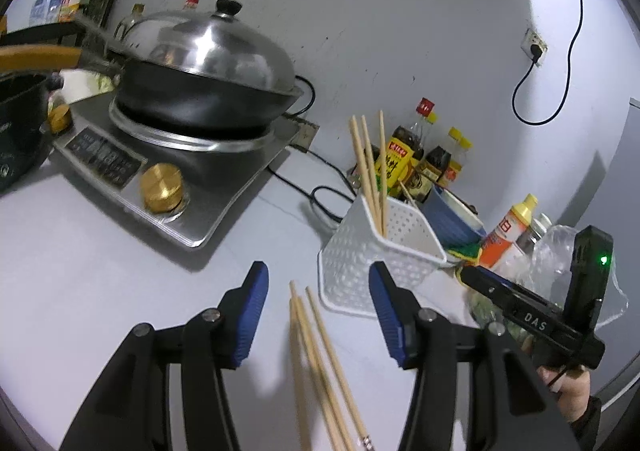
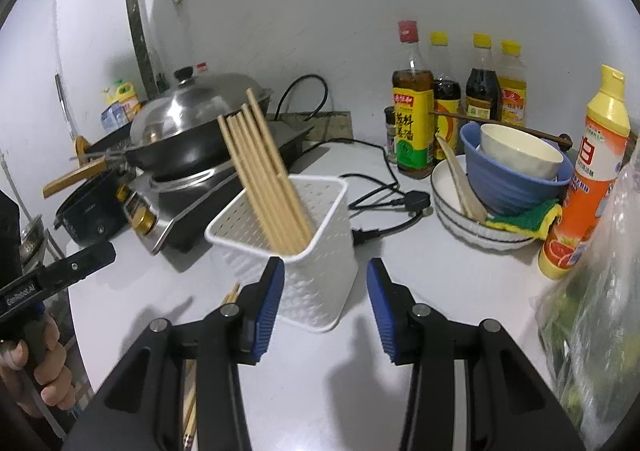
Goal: Organize utensils
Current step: 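Move both open grippers back over the chopstick pile, then grasp one chopstick with the right gripper while the left gripper grasps another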
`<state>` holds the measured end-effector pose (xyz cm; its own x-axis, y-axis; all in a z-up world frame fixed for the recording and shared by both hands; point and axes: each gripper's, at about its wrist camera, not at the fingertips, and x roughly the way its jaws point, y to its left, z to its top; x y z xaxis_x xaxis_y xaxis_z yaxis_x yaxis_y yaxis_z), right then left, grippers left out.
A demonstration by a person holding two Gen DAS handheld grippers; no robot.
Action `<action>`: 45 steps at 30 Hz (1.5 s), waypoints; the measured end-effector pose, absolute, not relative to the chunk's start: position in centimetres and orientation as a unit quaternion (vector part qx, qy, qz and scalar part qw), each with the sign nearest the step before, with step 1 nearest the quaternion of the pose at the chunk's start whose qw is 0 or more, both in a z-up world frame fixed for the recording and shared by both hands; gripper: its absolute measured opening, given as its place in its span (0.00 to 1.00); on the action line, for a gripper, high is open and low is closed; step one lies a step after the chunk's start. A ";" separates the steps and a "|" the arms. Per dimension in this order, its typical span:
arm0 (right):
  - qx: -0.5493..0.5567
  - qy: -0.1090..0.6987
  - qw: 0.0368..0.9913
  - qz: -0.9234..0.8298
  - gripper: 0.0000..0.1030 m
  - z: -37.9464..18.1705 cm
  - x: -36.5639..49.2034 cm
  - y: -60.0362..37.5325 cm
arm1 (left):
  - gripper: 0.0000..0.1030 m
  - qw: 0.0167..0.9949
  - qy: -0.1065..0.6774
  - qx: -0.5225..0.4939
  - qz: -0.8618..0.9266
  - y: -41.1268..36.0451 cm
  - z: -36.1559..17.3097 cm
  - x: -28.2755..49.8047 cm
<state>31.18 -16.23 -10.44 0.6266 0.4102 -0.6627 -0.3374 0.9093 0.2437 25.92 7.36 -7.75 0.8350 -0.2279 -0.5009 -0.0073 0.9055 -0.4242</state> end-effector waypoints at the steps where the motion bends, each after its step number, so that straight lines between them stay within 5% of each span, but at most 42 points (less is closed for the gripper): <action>1: 0.046 0.382 0.899 0.208 0.39 -10.5 30.9 -16.0 | 0.51 0.934 0.284 -0.210 -0.058 7.5 -8.1 25.6; 30: -0.013 0.487 0.842 0.230 0.39 -18.5 26.5 -5.9 | 0.51 0.921 0.330 -0.201 -0.048 12.6 -13.6 20.3; 34: -0.022 0.497 0.835 0.233 0.19 -19.6 26.3 -5.4 | 0.51 0.919 0.338 -0.198 -0.049 12.5 -13.9 20.2; 39: -0.033 0.490 0.837 0.242 0.06 -19.9 26.1 -5.4 | 0.51 0.918 0.344 -0.189 -0.051 11.8 -14.0 20.4; 45: -0.032 0.486 0.835 0.256 0.06 -19.5 25.3 -6.4 | 0.51 0.916 0.360 -0.167 -0.064 9.6 -14.2 21.1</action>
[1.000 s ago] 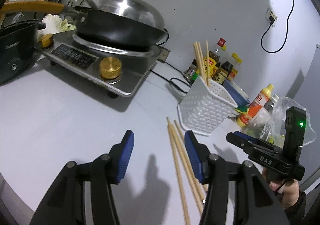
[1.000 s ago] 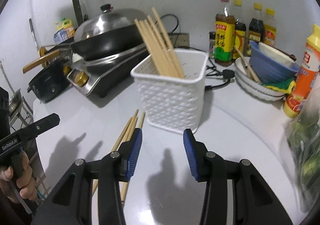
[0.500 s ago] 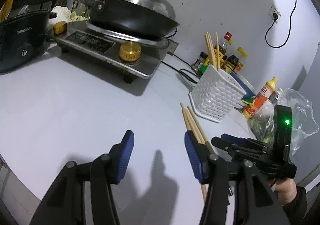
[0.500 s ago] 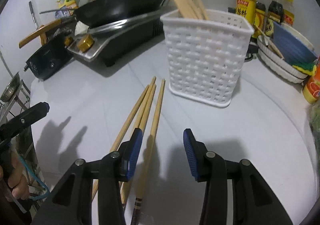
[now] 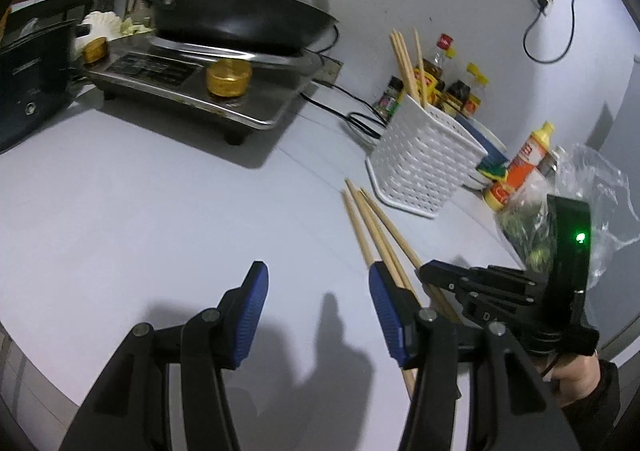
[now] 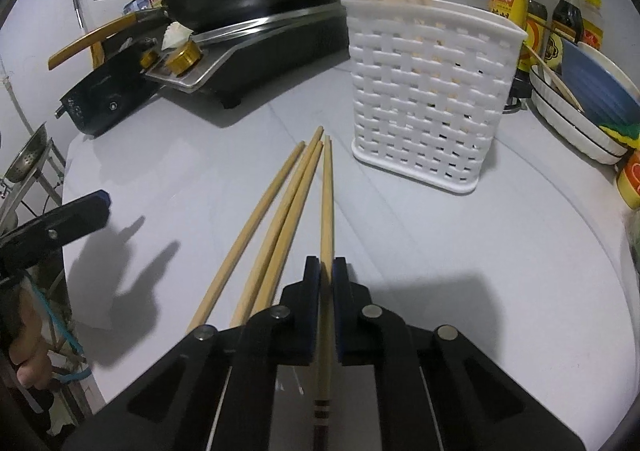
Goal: Organize utensils
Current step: 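Grasp one chopstick with the right gripper while the left gripper grasps another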
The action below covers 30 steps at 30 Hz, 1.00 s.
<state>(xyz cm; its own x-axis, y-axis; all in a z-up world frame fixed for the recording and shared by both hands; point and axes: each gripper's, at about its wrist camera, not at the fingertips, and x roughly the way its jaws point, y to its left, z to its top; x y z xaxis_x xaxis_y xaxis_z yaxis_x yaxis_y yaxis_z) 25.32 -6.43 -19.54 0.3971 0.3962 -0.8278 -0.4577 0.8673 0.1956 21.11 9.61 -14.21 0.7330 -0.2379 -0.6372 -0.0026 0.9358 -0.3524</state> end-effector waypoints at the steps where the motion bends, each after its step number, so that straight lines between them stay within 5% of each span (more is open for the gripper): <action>1: -0.034 0.482 0.836 0.259 0.06 -19.3 25.1 -6.6 | 0.51 0.916 0.361 -0.165 -0.066 9.2 -14.2 21.2; 30: 0.000 0.416 0.846 0.335 0.06 -15.1 22.3 -12.1 | 0.51 0.899 0.437 -0.010 -0.033 1.0 -17.1 25.5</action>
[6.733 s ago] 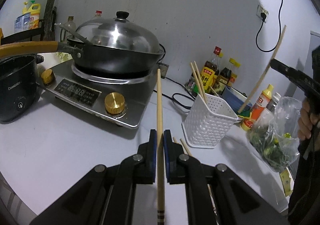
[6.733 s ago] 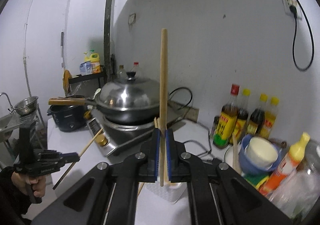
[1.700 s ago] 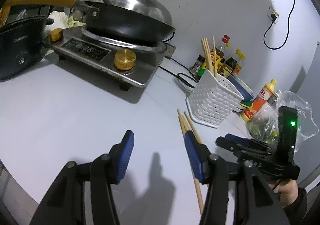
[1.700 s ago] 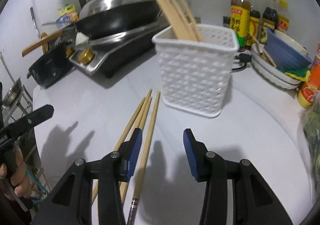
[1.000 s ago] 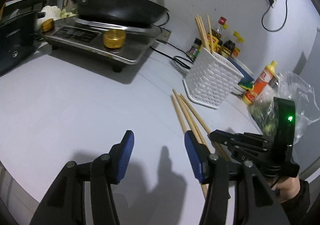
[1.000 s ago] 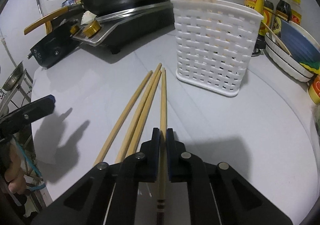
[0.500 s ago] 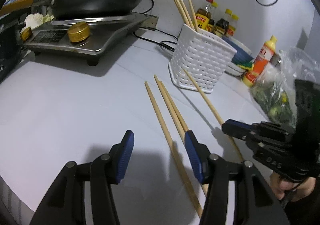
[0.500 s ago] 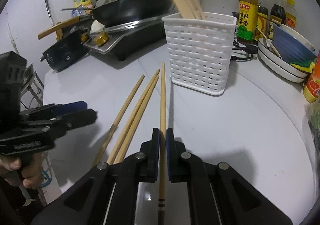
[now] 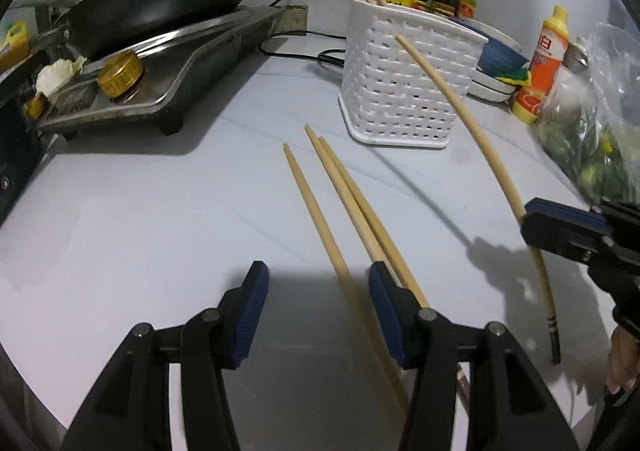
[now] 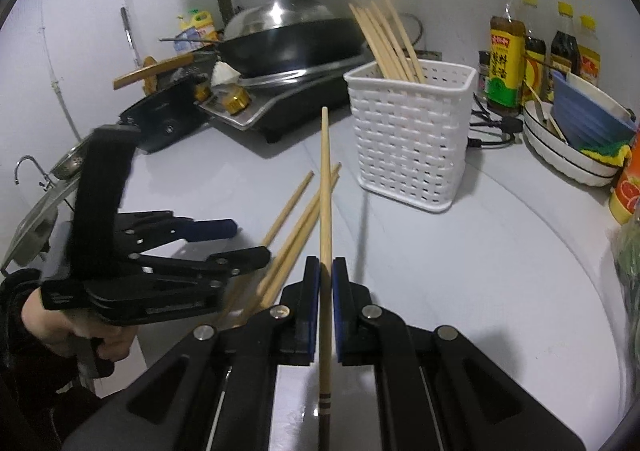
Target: Organize utensils
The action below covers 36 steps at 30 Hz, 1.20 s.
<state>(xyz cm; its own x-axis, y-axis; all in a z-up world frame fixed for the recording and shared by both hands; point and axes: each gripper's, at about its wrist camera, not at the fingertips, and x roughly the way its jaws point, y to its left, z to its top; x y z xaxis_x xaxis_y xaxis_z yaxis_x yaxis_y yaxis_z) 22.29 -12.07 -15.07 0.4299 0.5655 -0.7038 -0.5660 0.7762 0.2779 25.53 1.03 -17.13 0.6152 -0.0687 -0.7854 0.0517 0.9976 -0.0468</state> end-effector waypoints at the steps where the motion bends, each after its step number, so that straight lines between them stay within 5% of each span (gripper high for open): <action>1: 0.000 0.415 0.845 0.336 0.06 -15.0 22.3 -12.1 | 0.51 0.898 0.438 -0.006 -0.035 1.0 -17.1 25.6; 7: 0.009 0.409 0.850 0.333 0.06 -14.7 22.5 -12.8 | 0.49 0.898 0.437 0.024 -0.044 0.9 -17.3 25.9; 11: 0.015 0.404 0.854 0.328 0.06 -14.4 22.6 -13.6 | 0.28 0.900 0.431 0.038 -0.058 0.4 -17.3 26.0; 17: 0.020 0.401 0.857 0.324 0.06 -14.2 22.6 -14.1 | 0.08 0.899 0.431 0.036 -0.072 0.0 -17.3 25.9; 36: 0.025 0.392 0.865 0.312 0.06 -12.9 23.5 -14.6 | 0.05 0.916 0.396 -0.017 -0.069 3.0 -14.2 24.5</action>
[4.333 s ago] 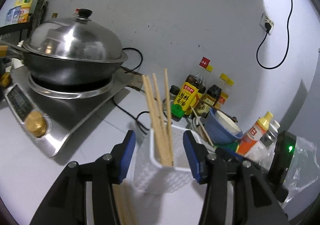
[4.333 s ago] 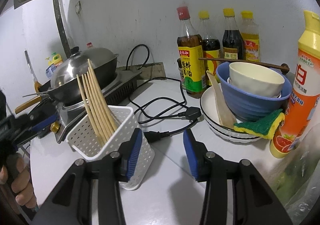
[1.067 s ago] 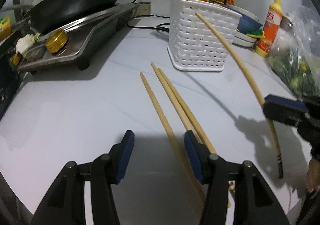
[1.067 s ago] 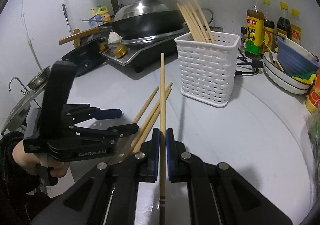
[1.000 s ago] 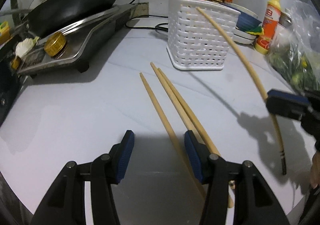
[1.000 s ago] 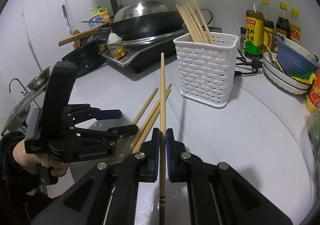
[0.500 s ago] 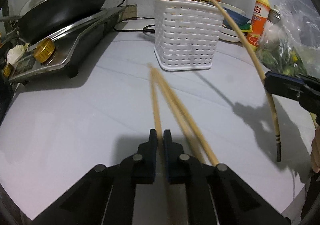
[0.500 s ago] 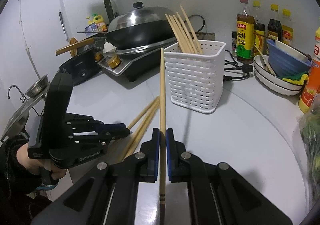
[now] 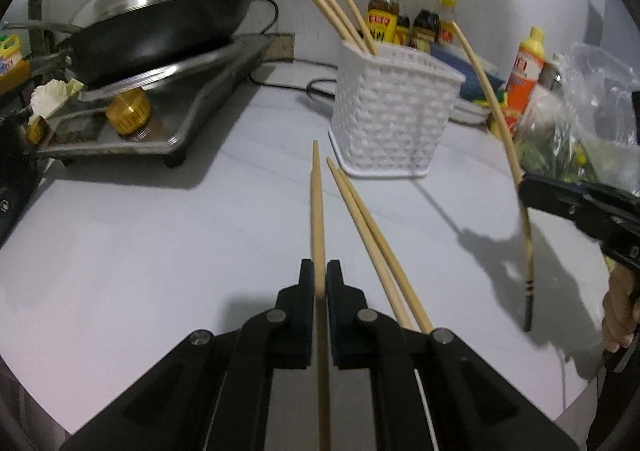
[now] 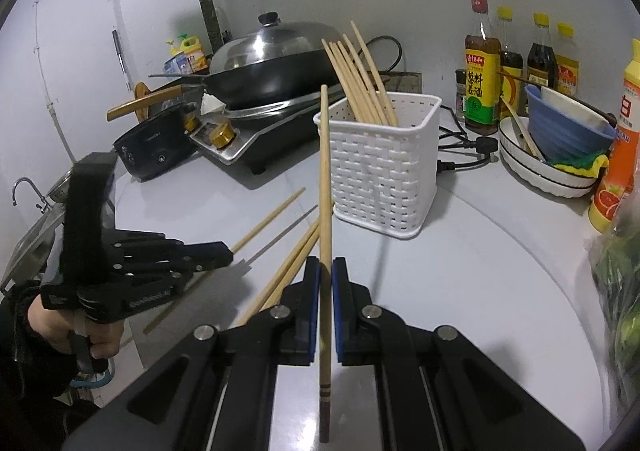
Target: Organize utensils
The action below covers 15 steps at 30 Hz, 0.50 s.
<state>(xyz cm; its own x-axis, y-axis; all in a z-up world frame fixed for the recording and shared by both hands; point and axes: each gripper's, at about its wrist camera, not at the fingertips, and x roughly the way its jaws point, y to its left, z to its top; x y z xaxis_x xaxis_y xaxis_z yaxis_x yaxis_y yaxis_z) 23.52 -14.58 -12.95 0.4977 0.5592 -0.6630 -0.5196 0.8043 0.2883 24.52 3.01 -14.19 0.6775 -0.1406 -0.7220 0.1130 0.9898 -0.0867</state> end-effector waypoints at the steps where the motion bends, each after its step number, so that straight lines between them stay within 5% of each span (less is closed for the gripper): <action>1: 0.026 0.392 0.866 0.311 0.06 -12.8 23.6 -14.6 | 0.05 0.917 0.391 -0.020 -0.069 3.2 -13.8 24.3; 15: 0.011 0.368 0.881 0.298 0.06 -9.0 25.8 -14.0 | 0.05 0.940 0.328 -0.053 -0.077 6.1 -9.1 23.1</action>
<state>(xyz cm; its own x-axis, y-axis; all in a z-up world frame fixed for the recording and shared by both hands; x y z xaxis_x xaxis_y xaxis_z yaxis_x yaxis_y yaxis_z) 25.76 -14.01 -9.03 0.5519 0.5325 -0.6417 -0.5158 0.8227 0.2391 23.12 6.14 -9.10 0.7728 -0.1797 -0.6087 0.1102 0.9825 -0.1501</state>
